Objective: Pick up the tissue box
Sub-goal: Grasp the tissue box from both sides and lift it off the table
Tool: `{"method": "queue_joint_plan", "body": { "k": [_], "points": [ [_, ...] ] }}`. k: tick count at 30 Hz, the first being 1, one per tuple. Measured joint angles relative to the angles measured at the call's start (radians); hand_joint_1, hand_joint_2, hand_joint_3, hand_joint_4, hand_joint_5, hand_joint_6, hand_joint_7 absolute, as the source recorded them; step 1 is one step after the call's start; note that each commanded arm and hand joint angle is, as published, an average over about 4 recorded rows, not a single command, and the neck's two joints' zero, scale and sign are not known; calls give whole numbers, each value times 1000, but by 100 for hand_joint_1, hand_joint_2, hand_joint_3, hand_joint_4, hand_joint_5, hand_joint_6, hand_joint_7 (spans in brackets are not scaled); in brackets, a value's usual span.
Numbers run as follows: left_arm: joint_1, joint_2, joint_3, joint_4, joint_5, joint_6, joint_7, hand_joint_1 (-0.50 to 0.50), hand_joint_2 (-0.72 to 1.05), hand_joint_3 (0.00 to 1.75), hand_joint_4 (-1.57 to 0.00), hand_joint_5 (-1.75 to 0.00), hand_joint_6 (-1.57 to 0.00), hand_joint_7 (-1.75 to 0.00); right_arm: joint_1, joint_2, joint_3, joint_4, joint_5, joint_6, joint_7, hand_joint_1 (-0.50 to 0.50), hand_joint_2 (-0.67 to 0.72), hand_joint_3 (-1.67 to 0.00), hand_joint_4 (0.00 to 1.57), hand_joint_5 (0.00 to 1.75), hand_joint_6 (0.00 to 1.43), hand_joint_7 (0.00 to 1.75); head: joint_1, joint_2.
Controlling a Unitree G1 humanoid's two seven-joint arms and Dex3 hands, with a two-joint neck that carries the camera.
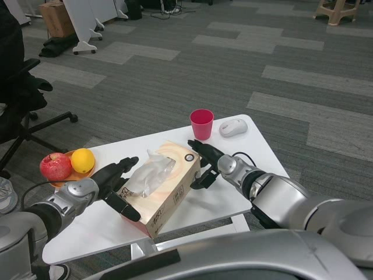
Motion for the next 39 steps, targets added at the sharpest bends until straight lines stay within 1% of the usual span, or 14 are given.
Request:
{"method": "queue_joint_plan", "body": {
  "k": [2,4,6,9,12,16,20,21,24,27,30,34,37,39],
  "points": [
    [0,-1,0,0,0,0,0,50,34,4,-41,0,0,0,1,0,-6,0,0,0,2,12,-35,-71,0,114,0,0,1,0],
    [0,-1,0,0,0,0,0,50,34,7,-41,0,0,0,2,1,-8,1,0,0,3,12,-35,-71,0,95,0,0,1,0],
    [0,-1,0,0,0,0,0,50,34,9,-41,0,0,0,2,1,-8,4,0,-1,4,12,-35,-71,0,87,0,0,1,-1],
    [0,-1,0,1,0,0,0,50,34,9,-41,0,0,0,2,2,-8,16,0,-1,5,12,-35,-71,0,87,0,0,1,-3],
    [0,-1,0,1,0,0,0,50,34,2,-44,0,0,0,2,2,-9,20,0,-1,5,12,-35,-71,0,87,0,0,2,-4],
    [0,-1,0,1,-1,0,0,50,34,9,-47,0,0,0,2,2,-12,22,0,-1,5,12,-35,-71,0,87,0,0,2,-4],
    [0,-1,0,1,-8,0,0,50,34,9,-52,0,0,0,2,2,-12,22,0,-1,5,12,-35,-71,0,87,0,0,3,-4],
    [0,-1,0,1,-10,-1,0,50,34,7,-52,0,0,0,2,2,-12,22,0,-1,5,12,-35,-71,0,90,0,0,3,-4],
    [0,-1,0,1,-24,-5,0,50,34,7,-52,0,0,0,2,2,-12,22,0,-1,5,12,-35,-71,0,104,0,0,3,-3],
    [0,-1,0,1,-38,-12,0,50,34,9,-55,0,0,0,2,2,-12,22,0,-1,5,12,-35,-71,0,109,0,0,2,-3],
    [0,-1,3,1,-51,-19,0,50,34,9,-56,0,0,0,2,2,-12,22,0,-1,5,12,-35,-71,0,124,0,0,2,-4],
    [0,-1,11,0,-57,-24,-1,50,34,9,-56,0,0,0,2,2,-13,22,0,-1,5,12,-35,-71,0,126,0,0,2,-5],
    [0,-1,12,0,-54,-24,-1,50,41,4,-46,0,0,0,2,2,-15,22,0,-1,5,12,-35,-71,0,126,0,0,1,-6],
    [0,-1,12,2,-36,-25,-3,50,52,7,-37,0,0,0,2,2,-17,22,0,-2,5,12,-35,-71,0,126,0,0,2,-6]
  ]
}}
